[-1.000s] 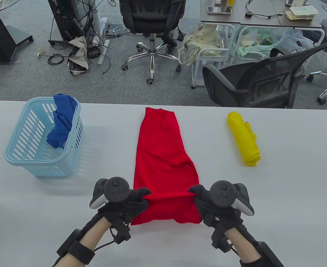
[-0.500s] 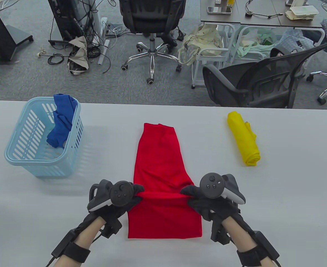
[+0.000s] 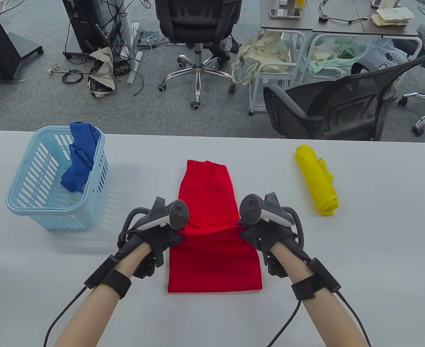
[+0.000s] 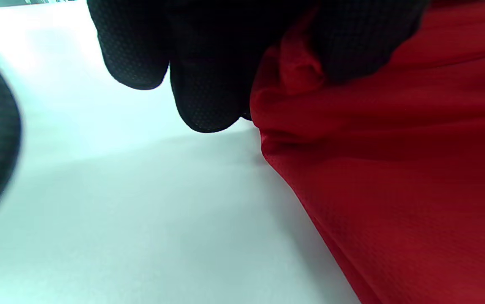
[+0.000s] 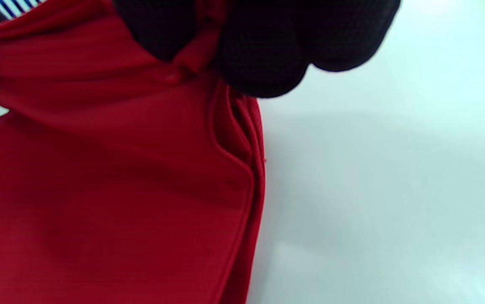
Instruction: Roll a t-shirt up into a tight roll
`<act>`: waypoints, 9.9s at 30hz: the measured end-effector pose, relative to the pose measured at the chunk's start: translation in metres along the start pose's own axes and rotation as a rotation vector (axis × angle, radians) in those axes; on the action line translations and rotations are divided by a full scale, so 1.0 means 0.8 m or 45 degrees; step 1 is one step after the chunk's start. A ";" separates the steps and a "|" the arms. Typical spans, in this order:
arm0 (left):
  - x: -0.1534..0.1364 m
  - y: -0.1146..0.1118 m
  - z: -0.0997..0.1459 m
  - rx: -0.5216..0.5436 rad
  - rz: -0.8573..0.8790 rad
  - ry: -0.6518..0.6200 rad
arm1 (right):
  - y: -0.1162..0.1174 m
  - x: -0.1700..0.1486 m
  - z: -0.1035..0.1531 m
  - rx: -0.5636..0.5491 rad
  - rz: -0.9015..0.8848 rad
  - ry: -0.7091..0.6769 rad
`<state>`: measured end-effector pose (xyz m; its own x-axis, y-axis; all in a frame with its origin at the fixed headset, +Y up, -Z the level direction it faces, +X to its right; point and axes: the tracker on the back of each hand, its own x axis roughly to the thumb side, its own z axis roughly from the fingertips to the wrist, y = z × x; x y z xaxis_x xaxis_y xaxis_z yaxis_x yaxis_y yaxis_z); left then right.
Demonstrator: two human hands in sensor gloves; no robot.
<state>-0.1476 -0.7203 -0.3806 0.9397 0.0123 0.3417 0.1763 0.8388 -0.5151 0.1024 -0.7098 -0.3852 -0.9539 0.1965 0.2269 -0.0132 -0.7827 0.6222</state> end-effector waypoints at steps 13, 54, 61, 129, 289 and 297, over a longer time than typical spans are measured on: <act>-0.023 0.084 -0.005 0.553 -0.084 0.401 | -0.054 -0.007 0.001 -0.433 -0.068 0.214; 0.014 -0.103 0.109 0.300 0.040 -0.262 | 0.131 0.001 0.086 -0.201 0.107 -0.276; -0.003 -0.109 0.089 0.364 0.116 -0.166 | 0.128 -0.009 0.067 -0.153 -0.078 -0.147; 0.061 -0.118 0.105 0.507 -0.276 -0.290 | 0.123 -0.005 0.069 -0.216 -0.085 0.047; 0.051 -0.114 0.106 0.507 -0.157 -0.239 | 0.144 0.072 0.081 -0.291 0.450 -0.268; 0.069 -0.122 0.104 0.544 -0.424 -0.245 | 0.137 0.054 0.081 -0.152 0.170 -0.378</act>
<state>-0.1376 -0.7566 -0.2463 0.7764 -0.2248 0.5888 0.2818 0.9595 -0.0054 0.0791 -0.7484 -0.2586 -0.8210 0.2369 0.5195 0.0545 -0.8731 0.4844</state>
